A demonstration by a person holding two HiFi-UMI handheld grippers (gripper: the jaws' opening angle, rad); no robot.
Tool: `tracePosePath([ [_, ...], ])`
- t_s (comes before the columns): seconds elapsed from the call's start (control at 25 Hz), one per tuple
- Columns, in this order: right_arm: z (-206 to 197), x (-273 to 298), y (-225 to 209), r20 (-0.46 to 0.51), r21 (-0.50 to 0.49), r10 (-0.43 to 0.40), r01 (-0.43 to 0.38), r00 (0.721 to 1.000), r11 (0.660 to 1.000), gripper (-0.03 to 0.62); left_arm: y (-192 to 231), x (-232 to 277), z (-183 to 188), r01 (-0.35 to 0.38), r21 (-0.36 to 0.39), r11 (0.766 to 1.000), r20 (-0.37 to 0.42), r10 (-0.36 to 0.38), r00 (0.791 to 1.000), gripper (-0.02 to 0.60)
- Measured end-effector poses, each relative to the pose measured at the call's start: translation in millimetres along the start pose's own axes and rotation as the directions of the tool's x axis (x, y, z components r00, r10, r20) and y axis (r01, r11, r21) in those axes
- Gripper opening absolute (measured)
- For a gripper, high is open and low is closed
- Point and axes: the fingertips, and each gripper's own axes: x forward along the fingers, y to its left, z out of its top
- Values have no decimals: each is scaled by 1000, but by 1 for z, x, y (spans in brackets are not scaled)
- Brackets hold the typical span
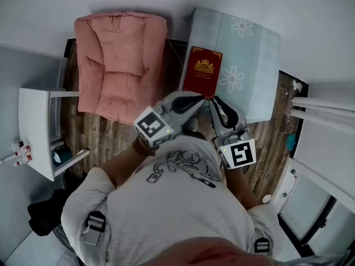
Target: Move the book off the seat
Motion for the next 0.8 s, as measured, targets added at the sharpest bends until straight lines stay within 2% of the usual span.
tracePosePath([
  [0.32, 40, -14, 13, 53, -35, 9, -7, 999, 999, 33, -20, -10, 31, 10, 70, 998, 41, -13, 999, 2],
  [0.52, 47, -20, 15, 56, -46, 14, -11, 998, 999, 23, -30, -7, 47, 1, 74, 997, 73, -6, 997, 2],
  [0.8, 48, -19, 14, 59, -54, 21, -17, 998, 998, 20, -27, -3, 48, 0, 67, 998, 78, -5, 997, 2],
])
